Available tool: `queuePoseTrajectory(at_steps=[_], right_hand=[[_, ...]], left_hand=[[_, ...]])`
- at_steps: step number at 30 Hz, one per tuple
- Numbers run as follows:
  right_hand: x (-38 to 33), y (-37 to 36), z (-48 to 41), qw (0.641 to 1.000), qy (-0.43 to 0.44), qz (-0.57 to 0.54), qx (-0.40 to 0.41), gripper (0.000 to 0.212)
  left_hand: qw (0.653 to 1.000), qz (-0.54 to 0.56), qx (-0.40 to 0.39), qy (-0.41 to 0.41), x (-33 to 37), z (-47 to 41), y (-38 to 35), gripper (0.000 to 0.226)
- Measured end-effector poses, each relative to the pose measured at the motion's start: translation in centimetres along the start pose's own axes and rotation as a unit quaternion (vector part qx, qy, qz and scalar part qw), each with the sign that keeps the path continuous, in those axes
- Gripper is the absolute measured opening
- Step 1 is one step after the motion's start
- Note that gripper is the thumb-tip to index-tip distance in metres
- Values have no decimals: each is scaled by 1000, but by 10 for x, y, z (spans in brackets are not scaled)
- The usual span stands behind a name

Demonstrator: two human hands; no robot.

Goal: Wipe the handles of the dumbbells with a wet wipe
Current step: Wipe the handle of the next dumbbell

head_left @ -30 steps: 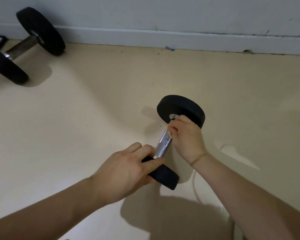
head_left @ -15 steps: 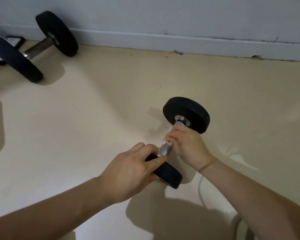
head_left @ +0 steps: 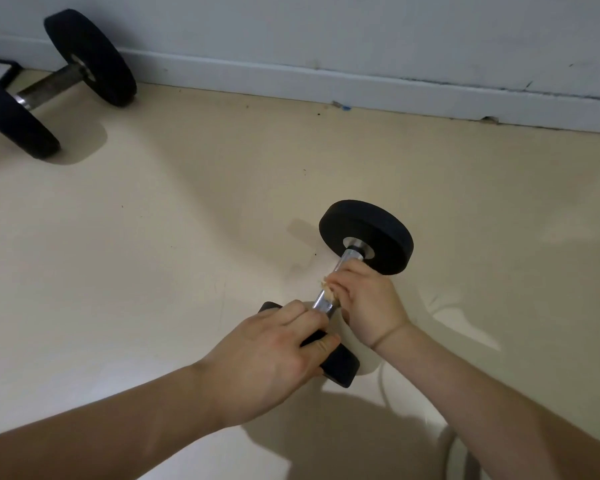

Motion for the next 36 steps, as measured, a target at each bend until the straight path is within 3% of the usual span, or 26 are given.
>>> queuePoseTrajectory(at_steps=[4, 13, 16, 19, 20, 23, 24, 27, 28, 32, 33, 35, 36], right_hand=[[21, 7, -4, 998, -48, -27, 26, 13], [3, -5, 24, 995, 60, -15, -73, 16], [21, 14, 2, 999, 43, 22, 5, 22], [46, 26, 2, 993, -75, 57, 75, 22], [42, 18, 13, 994, -83, 56, 54, 21], [7, -18, 38, 994, 16, 42, -103, 25], [13, -15, 28, 991, 17, 66, -112, 28], [52, 20, -5, 994, -77, 67, 27, 22], [51, 21, -2, 993, -98, 63, 35, 22], [6, -14, 37, 992, 0, 43, -118, 25], [9, -13, 29, 991, 6, 54, -125, 24], [36, 6, 3, 997, -25, 72, -25, 19], [45, 10, -3, 995, -64, 79, -14, 18]], left_hand=[[1000, -16, -5, -13, 7, -4, 0, 23], [999, -17, 5, -37, 20, -13, 1, 15], [999, -10, -18, -40, 27, -17, -7, 12], [998, -13, -22, -56, 37, -19, -13, 16], [998, -12, -19, -57, 39, -20, -12, 19], [998, -5, -19, -61, 41, -21, -8, 27], [998, -3, -26, -66, 40, -20, -8, 27], [998, 12, -30, -52, 27, -11, -6, 25], [999, 17, -29, -40, 21, -9, -6, 25], [999, 17, -21, -23, 18, -8, -6, 29], [999, 19, -19, -28, 20, -8, -6, 28], [999, 32, -15, -32, 23, -9, -7, 27], [999, 40, -15, -30, 23, -9, -7, 28]])
Point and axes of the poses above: each hand's wrist, its own z-axis away from the middle knuckle, its own y-axis out of the back of the hand, x = y × z, the point moved 10 cm from there along -z, towards the middle knuckle, and after that the axes turned 1 degree about -z, right-handed, at the moved point
